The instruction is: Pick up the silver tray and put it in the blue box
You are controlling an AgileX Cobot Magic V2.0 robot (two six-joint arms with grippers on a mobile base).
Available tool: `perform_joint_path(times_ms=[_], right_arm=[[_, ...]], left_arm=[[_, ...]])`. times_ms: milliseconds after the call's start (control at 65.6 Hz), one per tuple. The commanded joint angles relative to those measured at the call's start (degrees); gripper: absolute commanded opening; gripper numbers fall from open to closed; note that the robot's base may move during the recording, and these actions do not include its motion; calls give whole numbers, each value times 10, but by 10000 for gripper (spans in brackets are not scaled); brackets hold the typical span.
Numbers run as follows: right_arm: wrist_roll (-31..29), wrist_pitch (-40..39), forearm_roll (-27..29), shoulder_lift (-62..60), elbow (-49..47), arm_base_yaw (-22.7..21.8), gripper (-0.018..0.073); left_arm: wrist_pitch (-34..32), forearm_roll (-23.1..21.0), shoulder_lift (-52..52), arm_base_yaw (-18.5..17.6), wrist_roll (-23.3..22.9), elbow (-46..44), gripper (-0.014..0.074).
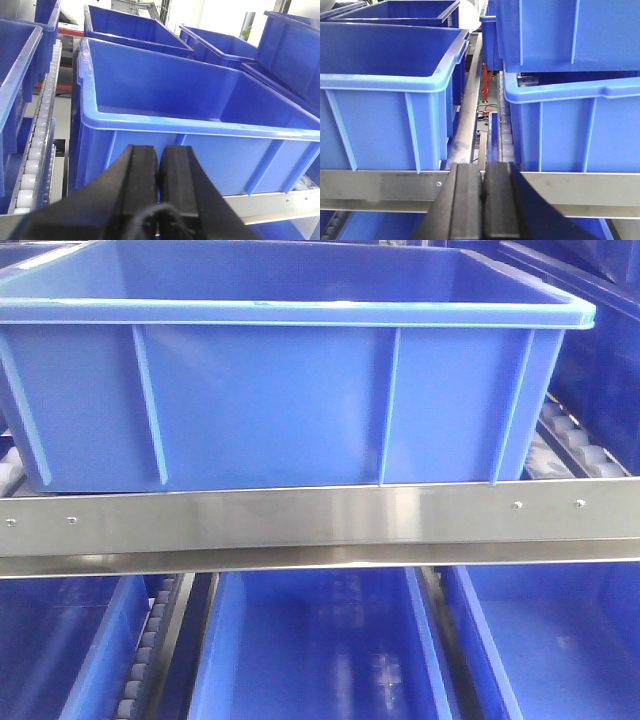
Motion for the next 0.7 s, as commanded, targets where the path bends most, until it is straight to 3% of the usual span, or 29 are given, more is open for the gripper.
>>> perform_joint_path(times_ms=[0, 579, 686], right_arm=[[-10, -47, -2, -12, -10, -3, 53], [-10, -47, -2, -12, -10, -3, 53], [-10, -47, -2, -12, -10, -3, 53]], left_arm=[[-53, 1, 4, -3, -4, -16, -6], [-54, 1, 4, -3, -4, -14, -6], [-48, 41, -5, 4, -2, -10, -6]])
